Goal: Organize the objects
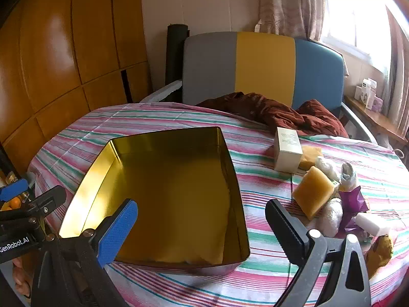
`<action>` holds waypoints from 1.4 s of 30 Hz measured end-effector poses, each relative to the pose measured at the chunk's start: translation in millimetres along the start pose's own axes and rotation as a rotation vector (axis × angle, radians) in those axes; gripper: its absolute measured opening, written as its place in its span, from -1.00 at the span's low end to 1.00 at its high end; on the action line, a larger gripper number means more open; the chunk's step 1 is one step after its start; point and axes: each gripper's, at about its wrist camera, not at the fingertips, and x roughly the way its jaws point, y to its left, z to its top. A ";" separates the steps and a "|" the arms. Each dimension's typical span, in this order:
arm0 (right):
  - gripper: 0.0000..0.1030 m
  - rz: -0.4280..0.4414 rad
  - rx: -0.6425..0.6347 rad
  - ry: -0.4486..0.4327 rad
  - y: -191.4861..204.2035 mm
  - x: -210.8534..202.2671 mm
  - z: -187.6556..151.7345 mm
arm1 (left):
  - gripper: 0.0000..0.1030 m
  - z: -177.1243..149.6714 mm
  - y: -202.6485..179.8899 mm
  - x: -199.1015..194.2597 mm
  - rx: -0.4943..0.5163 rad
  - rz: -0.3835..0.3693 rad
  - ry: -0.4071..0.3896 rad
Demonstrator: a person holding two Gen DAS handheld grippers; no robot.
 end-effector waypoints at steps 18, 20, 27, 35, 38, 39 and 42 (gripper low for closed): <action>0.98 -0.123 0.126 0.006 -76.5 -16.0 -1.8 | 0.99 13.8 -55.9 25.2 0.104 -0.363 0.135; 0.98 -0.151 0.157 0.013 -95.2 -20.2 -3.7 | 0.99 18.7 -65.2 29.0 0.125 -0.386 0.144; 0.98 -0.252 0.265 0.002 -167.9 -42.6 -3.6 | 0.99 36.4 -97.0 39.1 0.202 -0.434 0.147; 0.98 -0.356 0.392 -0.021 -246.8 -54.9 -1.5 | 0.99 58.1 -150.5 49.1 0.296 -0.489 0.145; 0.98 -0.370 0.436 -0.045 -266.3 -55.3 -8.2 | 0.99 67.5 -172.8 55.2 0.327 -0.486 0.144; 0.98 -0.364 0.453 -0.052 -270.5 -55.5 -11.0 | 0.99 71.1 -180.4 59.7 0.331 -0.486 0.158; 0.98 -0.338 0.501 -0.052 -278.5 -52.7 -18.8 | 0.99 81.1 -201.1 76.9 0.337 -0.468 0.201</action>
